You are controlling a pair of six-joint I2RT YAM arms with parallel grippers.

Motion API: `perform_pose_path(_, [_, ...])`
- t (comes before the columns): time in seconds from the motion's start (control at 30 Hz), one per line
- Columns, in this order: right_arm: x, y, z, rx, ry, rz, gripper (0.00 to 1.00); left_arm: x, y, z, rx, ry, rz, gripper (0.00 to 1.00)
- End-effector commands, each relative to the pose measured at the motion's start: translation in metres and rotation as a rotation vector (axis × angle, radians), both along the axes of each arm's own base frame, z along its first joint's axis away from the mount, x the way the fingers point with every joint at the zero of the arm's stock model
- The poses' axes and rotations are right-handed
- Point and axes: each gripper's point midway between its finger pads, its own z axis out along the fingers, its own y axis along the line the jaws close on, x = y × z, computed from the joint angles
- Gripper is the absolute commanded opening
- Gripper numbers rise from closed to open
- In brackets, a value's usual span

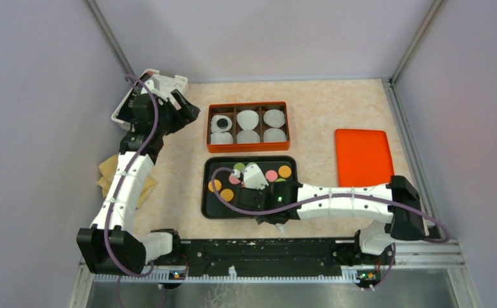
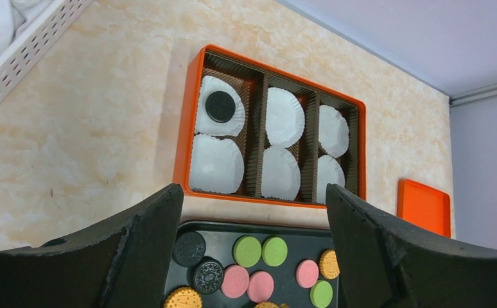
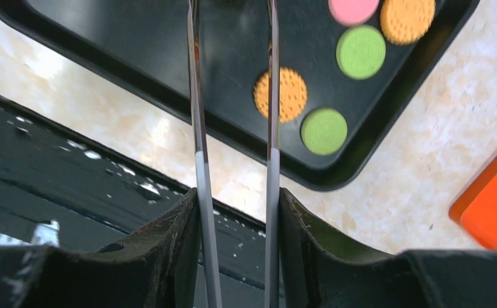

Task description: Pack the cookies

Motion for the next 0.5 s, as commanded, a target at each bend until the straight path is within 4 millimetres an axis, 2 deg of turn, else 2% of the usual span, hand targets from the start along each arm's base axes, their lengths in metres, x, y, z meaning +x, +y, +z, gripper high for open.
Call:
perform_pose_path(0.0, [0.028,0.029,0.047,0.095,-0.128,0.006,0.0,-0.002,0.013,0.024,0.036,-0.055,0.047,0.89])
perform_pose_path(0.17, [0.056,0.047,0.072,0.164,-0.177,0.018,0.0,0.003,0.021,0.017,0.014,-0.026,0.064,0.91])
perform_pose_path(0.2, [0.066,0.051,0.08,0.17,-0.199,0.03,0.0,0.006,0.029,0.016,0.003,-0.021,0.082,0.91])
perform_pose_path(0.3, [0.098,0.066,0.096,0.185,-0.258,0.029,0.0,0.012,0.031,0.011,-0.017,-0.009,0.077,0.91])
perform_pose_path(0.37, [0.118,0.075,0.098,0.179,-0.279,0.027,0.0,0.014,0.031,0.009,-0.019,-0.005,0.072,0.91])
perform_pose_path(0.47, [0.136,0.09,0.092,0.17,-0.271,0.04,0.0,0.015,0.033,0.005,-0.005,-0.001,0.077,0.91])
